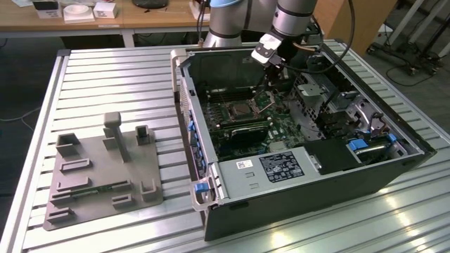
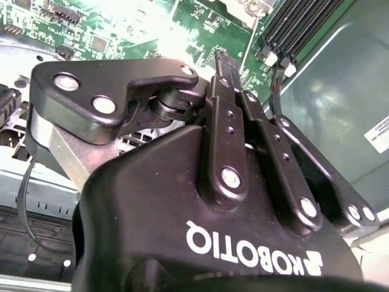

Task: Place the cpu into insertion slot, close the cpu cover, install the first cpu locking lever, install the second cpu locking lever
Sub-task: 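Close the cpu cover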

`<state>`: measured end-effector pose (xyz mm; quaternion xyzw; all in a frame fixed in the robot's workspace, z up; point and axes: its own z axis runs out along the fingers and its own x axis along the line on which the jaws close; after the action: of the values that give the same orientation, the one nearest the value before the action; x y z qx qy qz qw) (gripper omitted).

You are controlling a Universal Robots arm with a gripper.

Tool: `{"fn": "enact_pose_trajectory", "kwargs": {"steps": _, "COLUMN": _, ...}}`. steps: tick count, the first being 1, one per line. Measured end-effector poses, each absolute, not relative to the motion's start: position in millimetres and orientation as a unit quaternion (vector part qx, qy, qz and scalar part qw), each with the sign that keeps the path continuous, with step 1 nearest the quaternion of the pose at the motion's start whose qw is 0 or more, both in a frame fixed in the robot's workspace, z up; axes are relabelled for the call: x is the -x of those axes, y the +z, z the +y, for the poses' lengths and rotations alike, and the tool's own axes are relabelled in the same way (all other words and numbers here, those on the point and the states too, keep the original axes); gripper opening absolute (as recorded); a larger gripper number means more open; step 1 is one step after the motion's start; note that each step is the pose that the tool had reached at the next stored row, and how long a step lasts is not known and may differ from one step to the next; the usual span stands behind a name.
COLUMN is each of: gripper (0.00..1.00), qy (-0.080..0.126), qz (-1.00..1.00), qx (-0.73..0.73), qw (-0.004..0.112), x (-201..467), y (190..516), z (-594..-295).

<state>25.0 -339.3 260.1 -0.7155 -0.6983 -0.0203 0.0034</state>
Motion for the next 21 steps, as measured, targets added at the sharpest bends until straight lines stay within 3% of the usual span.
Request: {"fn": "enact_pose_trajectory", "kwargs": {"steps": 21, "gripper": 0.11, "qy": -0.019, "qz": -0.698, "qx": 0.716, "qw": 0.003, "x": -55.1, "y": 260.0, "z": -337.3}}
